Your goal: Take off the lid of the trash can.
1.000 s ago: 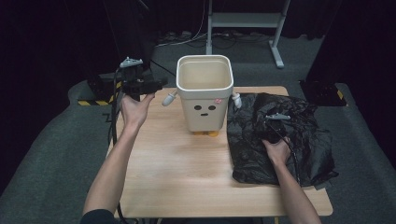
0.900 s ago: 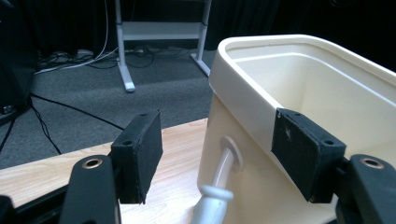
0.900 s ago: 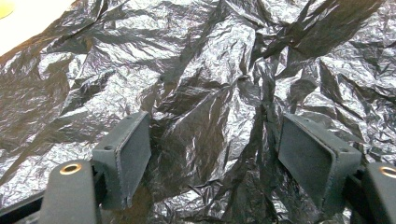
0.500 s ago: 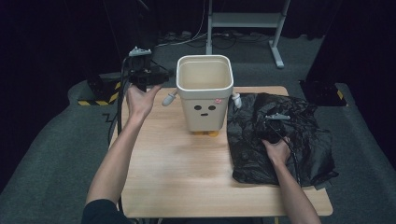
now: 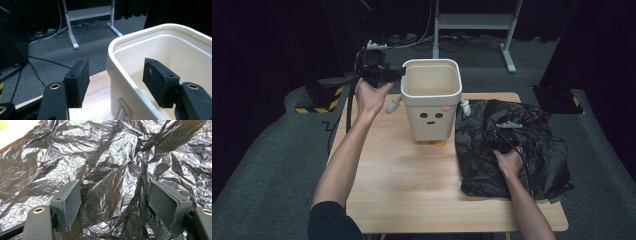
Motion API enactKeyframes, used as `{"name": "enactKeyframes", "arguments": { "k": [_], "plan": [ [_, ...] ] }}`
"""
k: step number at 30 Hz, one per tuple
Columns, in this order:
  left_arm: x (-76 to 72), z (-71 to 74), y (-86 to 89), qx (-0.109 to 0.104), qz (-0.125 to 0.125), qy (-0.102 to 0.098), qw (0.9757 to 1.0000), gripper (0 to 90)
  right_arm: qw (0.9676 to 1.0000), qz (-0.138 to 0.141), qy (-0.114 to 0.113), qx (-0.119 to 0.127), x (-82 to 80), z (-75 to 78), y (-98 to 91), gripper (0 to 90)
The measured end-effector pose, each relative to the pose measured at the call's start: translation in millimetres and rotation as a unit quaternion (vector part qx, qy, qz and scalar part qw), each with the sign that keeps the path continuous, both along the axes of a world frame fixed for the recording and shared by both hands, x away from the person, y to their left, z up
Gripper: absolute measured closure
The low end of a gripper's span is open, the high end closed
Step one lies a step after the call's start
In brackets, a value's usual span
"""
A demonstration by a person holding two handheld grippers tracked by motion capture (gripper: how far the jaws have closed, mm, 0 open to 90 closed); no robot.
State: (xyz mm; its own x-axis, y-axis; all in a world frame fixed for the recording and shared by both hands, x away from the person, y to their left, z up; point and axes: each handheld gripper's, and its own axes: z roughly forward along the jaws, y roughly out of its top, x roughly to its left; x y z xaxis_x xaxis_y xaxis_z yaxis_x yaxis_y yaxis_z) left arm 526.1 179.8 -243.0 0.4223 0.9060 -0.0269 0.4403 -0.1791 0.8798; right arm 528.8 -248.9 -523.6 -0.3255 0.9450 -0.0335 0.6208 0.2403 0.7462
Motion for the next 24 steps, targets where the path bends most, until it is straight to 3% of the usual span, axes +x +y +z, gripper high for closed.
{"name": "enactKeyframes", "arguments": {
  "k": [3, 14, 24],
  "plan": [
    [5.5, 0.2, -3.6, 0.011, 0.003, -0.002, 0.9999, 38.5, 1.0, 0.0, 0.0, -0.001, -0.2, 0.1, 0.2, 26.0],
    [22.6, -1.2, -5.8, 0.013, 0.018, -0.003, 0.9998, 45.7, 1.0, 0.0, 0.0, -0.001, -0.6, 0.2, 0.7, 26.4],
    [36.8, -8.1, -16.5, 0.032, 0.012, 0.0, 0.9994, 54.0, 1.0, 0.0, -0.001, -0.001, -0.8, 0.2, 1.1, 26.6]
  ]
}}
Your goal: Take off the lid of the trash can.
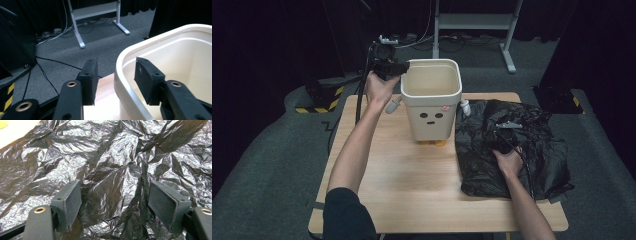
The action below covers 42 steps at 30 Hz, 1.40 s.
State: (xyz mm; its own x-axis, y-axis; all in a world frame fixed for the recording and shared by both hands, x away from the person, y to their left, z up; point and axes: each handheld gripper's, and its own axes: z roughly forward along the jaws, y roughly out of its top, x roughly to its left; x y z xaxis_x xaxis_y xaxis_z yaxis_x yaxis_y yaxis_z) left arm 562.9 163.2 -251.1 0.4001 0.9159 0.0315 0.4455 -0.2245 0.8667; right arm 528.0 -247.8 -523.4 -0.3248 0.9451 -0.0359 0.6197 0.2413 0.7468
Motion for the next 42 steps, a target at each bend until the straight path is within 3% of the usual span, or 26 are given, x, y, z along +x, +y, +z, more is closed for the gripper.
{"name": "enactKeyframes", "arguments": {
  "k": [15, 22, 42],
  "plan": [
    [10.4, -10.1, -7.5, 0.001, -0.001, 0.009, 1.0, 65.8, 1.0, 0.001, 0.0, 0.0, -0.2, 0.1, 0.1, 27.1],
    [11.4, -12.3, -8.8, -0.016, 0.0, 0.014, 0.9998, 73.8, 1.0, 0.001, -0.001, -0.001, -0.3, 0.1, 0.3, 27.1],
    [11.3, -10.7, -9.6, -0.009, 0.002, 0.015, 0.9998, 75.8, 1.0, 0.002, -0.003, -0.002, -0.4, 0.0, 0.4, 27.2]
  ]
}}
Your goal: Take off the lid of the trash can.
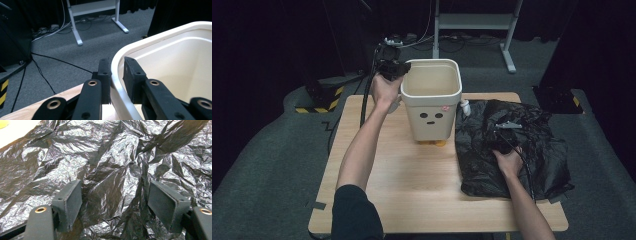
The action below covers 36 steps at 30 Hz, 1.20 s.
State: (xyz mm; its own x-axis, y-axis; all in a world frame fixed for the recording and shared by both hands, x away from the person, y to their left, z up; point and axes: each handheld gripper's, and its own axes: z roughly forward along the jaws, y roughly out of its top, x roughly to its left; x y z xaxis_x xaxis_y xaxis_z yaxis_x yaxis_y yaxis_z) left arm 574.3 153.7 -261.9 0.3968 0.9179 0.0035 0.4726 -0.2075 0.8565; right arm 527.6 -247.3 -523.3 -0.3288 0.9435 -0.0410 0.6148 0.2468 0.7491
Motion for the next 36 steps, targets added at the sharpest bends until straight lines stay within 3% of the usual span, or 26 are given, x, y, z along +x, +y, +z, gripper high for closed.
{"name": "enactKeyframes", "arguments": {
  "k": [3, 6, 23, 31, 36],
  "plan": [
    [-0.3, 1.7, 1.4, -0.009, -0.003, -0.001, 1.0, 76.6, 1.0, 0.0, 0.001, 0.0, 0.0, 0.1, -0.2, 27.3],
    [-0.2, 3.5, 0.1, 0.002, -0.003, 0.0, 1.0, 76.8, 1.0, 0.0, 0.001, 0.0, 0.0, 0.1, -0.1, 27.4],
    [0.5, 16.4, -0.9, 0.009, -0.001, 0.006, 0.9999, 77.0, 1.0, 0.0, 0.001, 0.001, 0.0, 0.1, -0.2, 27.4],
    [1.7, 16.7, 0.8, -0.005, -0.001, 0.012, 0.9999, 77.2, 1.0, 0.0, 0.001, 0.001, 0.0, 0.1, -0.1, 27.7],
    [1.8, 15.9, 0.3, -0.002, -0.001, 0.015, 0.9999, 77.5, 1.0, 0.0, 0.001, 0.002, 0.0, 0.1, -0.1, 27.8]
  ]
}}
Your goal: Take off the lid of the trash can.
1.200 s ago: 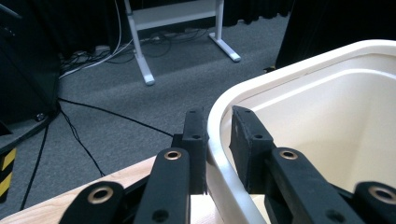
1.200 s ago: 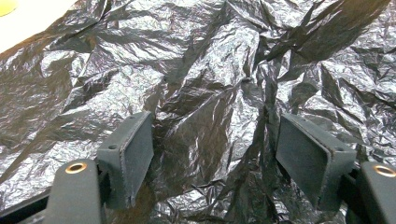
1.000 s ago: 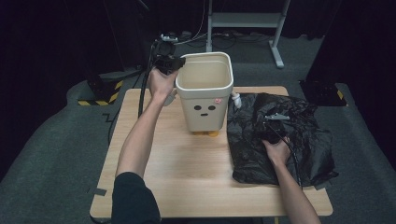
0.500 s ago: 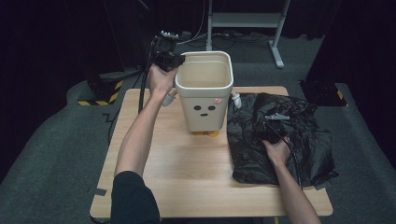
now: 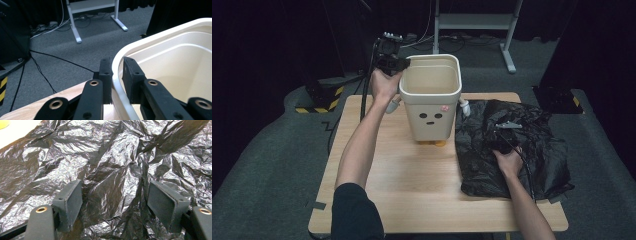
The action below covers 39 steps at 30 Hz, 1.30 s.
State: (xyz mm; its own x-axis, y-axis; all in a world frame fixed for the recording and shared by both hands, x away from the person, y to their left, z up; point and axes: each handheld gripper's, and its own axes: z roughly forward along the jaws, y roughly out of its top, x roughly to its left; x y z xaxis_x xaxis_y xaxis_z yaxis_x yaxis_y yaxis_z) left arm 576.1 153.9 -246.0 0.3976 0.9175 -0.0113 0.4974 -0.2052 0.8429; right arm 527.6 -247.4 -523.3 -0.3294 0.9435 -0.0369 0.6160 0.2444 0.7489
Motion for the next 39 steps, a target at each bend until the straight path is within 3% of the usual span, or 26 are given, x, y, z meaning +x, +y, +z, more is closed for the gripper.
{"name": "enactKeyframes", "arguments": {
  "k": [12, 22, 32, 39],
  "plan": [
    [3.3, 2.1, -0.2, 0.001, 0.005, 0.025, 0.9997, 77.9, 1.0, 0.002, 0.0, -0.002, 0.0, 0.0, -0.3, 28.2],
    [1.7, 8.5, -0.6, 0.006, 0.003, 0.014, 0.9999, 77.8, 1.0, 0.002, 0.0, -0.002, -0.1, 0.0, -0.3, 28.2],
    [1.2, 15.1, -0.3, 0.01, 0.001, 0.017, 0.9998, 77.8, 1.0, 0.002, 0.0, -0.002, 0.0, 0.0, -0.3, 28.2],
    [0.8, 16.8, 0.2, 0.004, 0.001, 0.013, 0.9999, 77.9, 1.0, 0.003, 0.0, -0.002, 0.0, 0.0, -0.3, 28.2]
  ]
}}
